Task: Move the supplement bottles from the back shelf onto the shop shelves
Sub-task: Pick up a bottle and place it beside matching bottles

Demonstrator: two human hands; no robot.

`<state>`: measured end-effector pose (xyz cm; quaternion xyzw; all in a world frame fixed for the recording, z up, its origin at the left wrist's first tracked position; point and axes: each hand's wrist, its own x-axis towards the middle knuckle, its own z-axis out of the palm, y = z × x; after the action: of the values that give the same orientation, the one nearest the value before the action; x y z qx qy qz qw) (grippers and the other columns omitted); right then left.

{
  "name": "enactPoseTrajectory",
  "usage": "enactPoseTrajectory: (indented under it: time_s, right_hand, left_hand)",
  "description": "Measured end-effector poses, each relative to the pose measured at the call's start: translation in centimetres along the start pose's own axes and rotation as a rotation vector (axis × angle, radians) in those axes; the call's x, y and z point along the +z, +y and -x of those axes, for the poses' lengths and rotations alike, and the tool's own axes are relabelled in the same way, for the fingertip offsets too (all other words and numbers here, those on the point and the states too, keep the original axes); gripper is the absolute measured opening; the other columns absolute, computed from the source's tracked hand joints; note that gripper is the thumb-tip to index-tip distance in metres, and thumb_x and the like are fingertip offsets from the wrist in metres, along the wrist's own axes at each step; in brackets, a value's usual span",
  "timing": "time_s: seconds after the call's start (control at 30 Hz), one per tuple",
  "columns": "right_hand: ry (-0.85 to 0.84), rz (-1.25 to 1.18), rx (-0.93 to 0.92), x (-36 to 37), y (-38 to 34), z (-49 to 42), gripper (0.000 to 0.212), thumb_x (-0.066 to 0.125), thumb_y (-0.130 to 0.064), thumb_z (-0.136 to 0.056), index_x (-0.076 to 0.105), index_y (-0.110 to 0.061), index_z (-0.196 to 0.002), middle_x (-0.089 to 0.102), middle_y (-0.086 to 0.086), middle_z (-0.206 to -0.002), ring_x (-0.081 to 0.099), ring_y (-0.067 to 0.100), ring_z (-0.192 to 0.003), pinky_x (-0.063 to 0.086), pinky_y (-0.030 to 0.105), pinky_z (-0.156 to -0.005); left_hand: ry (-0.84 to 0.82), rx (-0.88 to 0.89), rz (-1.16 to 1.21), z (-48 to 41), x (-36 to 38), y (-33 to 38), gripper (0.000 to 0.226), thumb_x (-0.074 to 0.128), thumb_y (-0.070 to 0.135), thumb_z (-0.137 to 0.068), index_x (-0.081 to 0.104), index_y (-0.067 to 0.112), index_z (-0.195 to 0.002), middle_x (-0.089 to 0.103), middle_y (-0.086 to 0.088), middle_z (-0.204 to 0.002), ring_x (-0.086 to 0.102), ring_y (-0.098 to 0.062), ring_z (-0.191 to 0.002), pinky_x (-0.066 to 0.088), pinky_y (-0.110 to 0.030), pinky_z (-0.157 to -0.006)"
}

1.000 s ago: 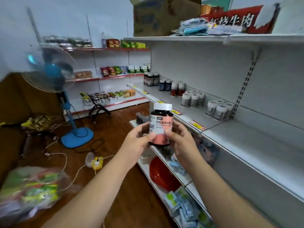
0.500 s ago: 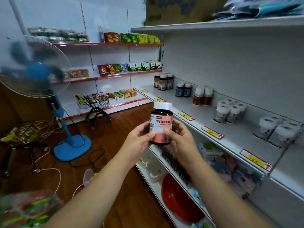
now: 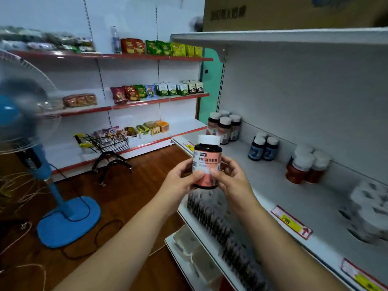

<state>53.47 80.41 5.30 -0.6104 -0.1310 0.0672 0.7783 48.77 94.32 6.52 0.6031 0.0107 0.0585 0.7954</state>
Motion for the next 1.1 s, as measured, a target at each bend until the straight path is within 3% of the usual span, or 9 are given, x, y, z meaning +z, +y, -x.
enactPoseTrajectory:
  time_s: [0.17, 0.37, 0.5, 0.63, 0.7, 0.8, 0.87, 1.0, 1.1]
  right_hand:
    - [0.134, 0.063, -0.050, 1.5, 1.8, -8.8, 0.045, 0.065, -0.001, -0.079, 0.054, -0.024, -0.116, 0.060, 0.007, -0.124, 0.059, 0.019, -0.110, 0.051, 0.026, -0.080]
    - [0.332, 0.155, -0.012, 2.3, 3.7, -17.4, 0.057, 0.072, -0.006, -0.074, 0.051, -0.022, -0.124, 0.060, 0.003, -0.127, 0.057, 0.017, -0.115, 0.047, 0.038, -0.098]
    - [0.421, 0.196, -0.023, 1.7, 5.2, -21.6, 0.048, 0.070, -0.001, -0.075, 0.056, -0.027, -0.113, 0.063, 0.001, -0.121, 0.060, 0.016, -0.111, 0.048, 0.034, -0.094]
    - [0.476, 0.228, -0.018, 0.7, 7.0, -25.4, 0.049, 0.073, 0.000, -0.072, 0.056, -0.024, -0.111, 0.064, 0.000, -0.117, 0.060, 0.019, -0.111, 0.049, 0.037, -0.094]
    - [0.511, 0.221, -0.003, 0.3, 8.1, -26.8, 0.054, 0.080, -0.005, -0.067, 0.058, -0.023, -0.112, 0.066, 0.001, -0.117, 0.061, 0.022, -0.111, 0.049, 0.046, -0.095]
    - [0.566, 0.234, 0.019, 0.0, 9.1, -27.7, 0.056, 0.083, -0.010, -0.061, 0.058, -0.026, -0.109, 0.068, 0.001, -0.113, 0.064, 0.020, -0.107, 0.049, 0.051, -0.094]
    - [0.620, 0.226, 0.034, -0.1, 9.3, -27.9, 0.058, 0.084, -0.012, -0.057, 0.056, -0.022, -0.106, 0.069, 0.002, -0.110, 0.065, 0.020, -0.104, 0.050, 0.051, -0.093]
    - [0.684, 0.250, 0.056, 0.1, 9.5, -28.6, 0.058, 0.085, -0.014, -0.059, 0.052, -0.011, -0.106, 0.069, 0.005, -0.108, 0.067, 0.016, -0.099, 0.053, 0.040, -0.088]
    - [0.785, 0.258, 0.069, 0.8, 9.5, -28.7, 0.048, 0.084, -0.009, -0.062, 0.054, -0.013, -0.099, 0.070, 0.003, -0.102, 0.067, 0.014, -0.093, 0.054, 0.032, -0.081]
  left_hand:
    - [-0.138, 0.063, -0.206, -10.2, -3.6, 0.4, 0.040, 0.061, 0.005, -0.083, 0.053, 0.014, -0.122, 0.062, 0.009, -0.103, 0.061, 0.014, -0.079, 0.047, -0.004, -0.066]
    - [-0.321, -0.027, -0.378, -21.3, -7.1, 0.6, 0.041, 0.062, 0.020, -0.085, 0.052, 0.025, -0.125, 0.060, 0.010, -0.115, 0.054, -0.006, -0.108, 0.042, -0.022, -0.085]
    - [-0.383, -0.055, -0.405, -26.8, -7.4, -1.3, 0.037, 0.061, 0.016, -0.085, 0.051, 0.028, -0.119, 0.060, 0.005, -0.114, 0.056, -0.008, -0.104, 0.045, -0.021, -0.083]
    - [-0.406, -0.057, -0.497, -31.5, -7.5, -2.5, 0.055, 0.063, 0.018, -0.085, 0.040, 0.016, -0.134, 0.051, 0.001, -0.127, 0.050, -0.015, -0.116, 0.043, -0.030, -0.098]
    - [-0.430, -0.086, -0.509, -33.2, -7.5, -3.0, 0.056, 0.065, 0.017, -0.082, 0.040, 0.016, -0.131, 0.053, 0.000, -0.123, 0.051, -0.015, -0.113, 0.045, -0.024, -0.091]
    - [-0.487, -0.103, -0.521, -35.1, -7.4, -3.9, 0.044, 0.067, 0.010, -0.080, 0.044, 0.019, -0.118, 0.057, 0.003, -0.109, 0.056, -0.007, -0.092, 0.046, -0.006, -0.065]
    - [-0.524, -0.092, -0.519, -36.4, -7.6, -4.8, 0.039, 0.067, 0.010, -0.080, 0.049, 0.019, -0.114, 0.062, 0.000, -0.110, 0.060, -0.009, -0.091, 0.048, -0.008, -0.067]
    - [-0.554, -0.088, -0.494, -38.2, -7.9, -5.6, 0.043, 0.067, 0.013, -0.080, 0.055, 0.018, -0.121, 0.066, -0.003, -0.113, 0.064, -0.018, -0.100, 0.054, -0.030, -0.085]
    - [-0.570, -0.067, -0.497, -38.9, -7.8, -6.0, 0.043, 0.066, 0.010, -0.081, 0.055, 0.017, -0.122, 0.064, 0.000, -0.115, 0.061, -0.009, -0.098, 0.050, -0.008, -0.075]
